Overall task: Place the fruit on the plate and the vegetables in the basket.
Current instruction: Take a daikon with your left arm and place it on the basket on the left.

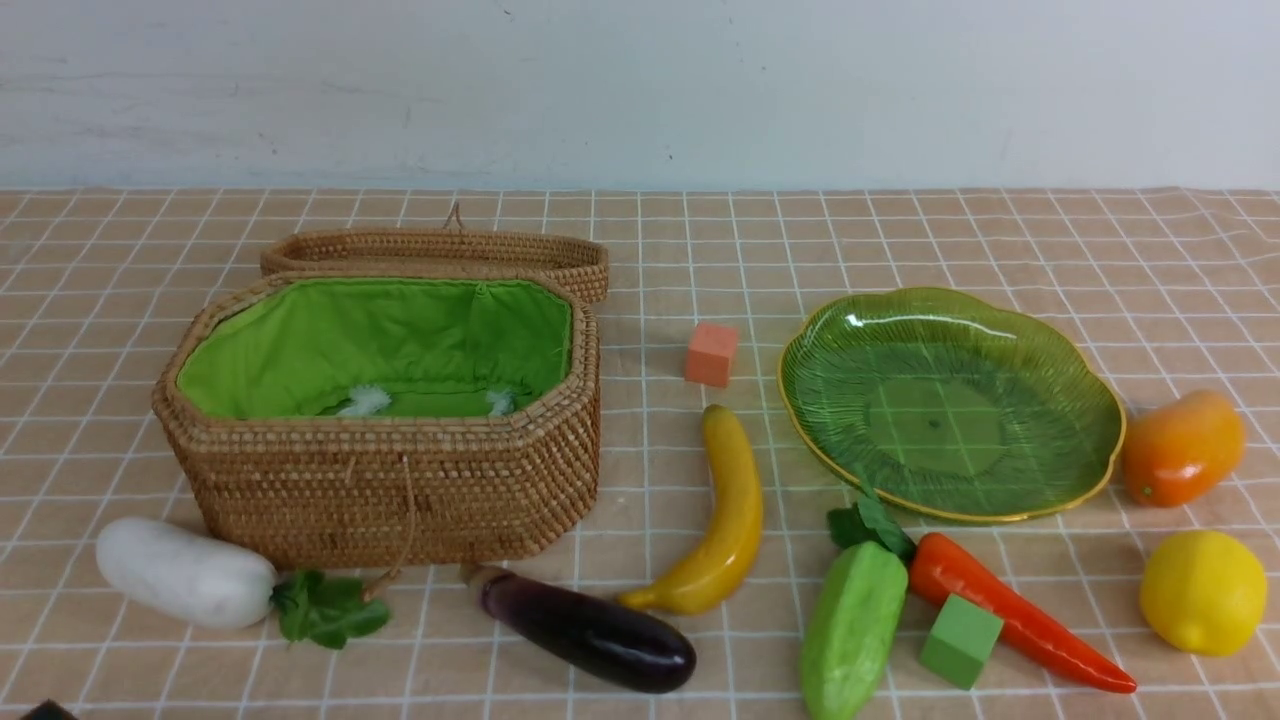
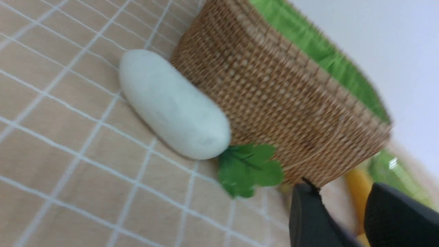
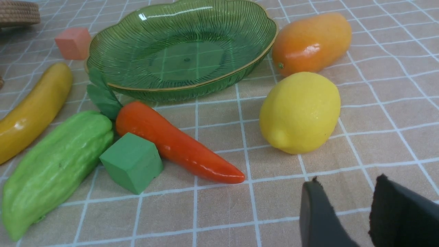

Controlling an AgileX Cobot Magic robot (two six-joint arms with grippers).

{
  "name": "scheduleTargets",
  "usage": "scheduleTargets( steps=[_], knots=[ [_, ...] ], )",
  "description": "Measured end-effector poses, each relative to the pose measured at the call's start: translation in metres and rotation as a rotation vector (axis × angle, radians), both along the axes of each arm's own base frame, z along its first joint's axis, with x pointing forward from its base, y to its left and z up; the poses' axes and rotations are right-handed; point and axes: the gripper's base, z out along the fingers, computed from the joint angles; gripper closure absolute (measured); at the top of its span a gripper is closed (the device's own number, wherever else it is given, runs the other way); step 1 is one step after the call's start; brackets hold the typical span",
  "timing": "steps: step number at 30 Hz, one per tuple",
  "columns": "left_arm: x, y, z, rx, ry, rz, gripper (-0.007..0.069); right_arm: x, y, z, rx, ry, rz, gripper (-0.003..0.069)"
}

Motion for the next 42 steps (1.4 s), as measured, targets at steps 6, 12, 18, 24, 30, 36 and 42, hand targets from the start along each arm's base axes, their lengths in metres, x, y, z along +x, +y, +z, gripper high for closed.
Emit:
scheduleTargets(
  steps=[6,12,18,24,30,36,42],
  knots=[
    [0.001,0.004,0.016,-0.173,-0.161,0.048,0.039,0.0,0.0,0.0,0.0,0.0,0.0,0.0417],
    [-0.001,0.009,0.029,-0.2,-0.306,0.092,0.0487,0.0,0.0,0.0,0.0,0.0,0.0,0.0417],
    [0.003,0.004,0.028,-0.165,-0.172,0.053,0.0638,0.0,0.0,0.001,-0.005,-0.009,0.0,0.0417],
    [0.004,-0.005,0.063,0.089,0.068,-0.061,0.0638,0.003,0.003,0.01,0.318,-0.127,-0.04,0.0417],
    [0.016,-0.012,0.09,0.348,0.314,-0.226,0.0638,0.004,0.001,0.026,0.602,-0.294,-0.079,0.043],
    [0.054,-0.02,0.098,0.561,0.548,-0.443,0.0638,-0.005,0.02,0.076,0.511,-0.038,0.146,0.0586],
    [0.097,-0.025,0.103,0.617,0.639,-0.539,0.0638,-0.006,0.038,0.15,0.166,0.162,0.47,0.0667]
  ],
)
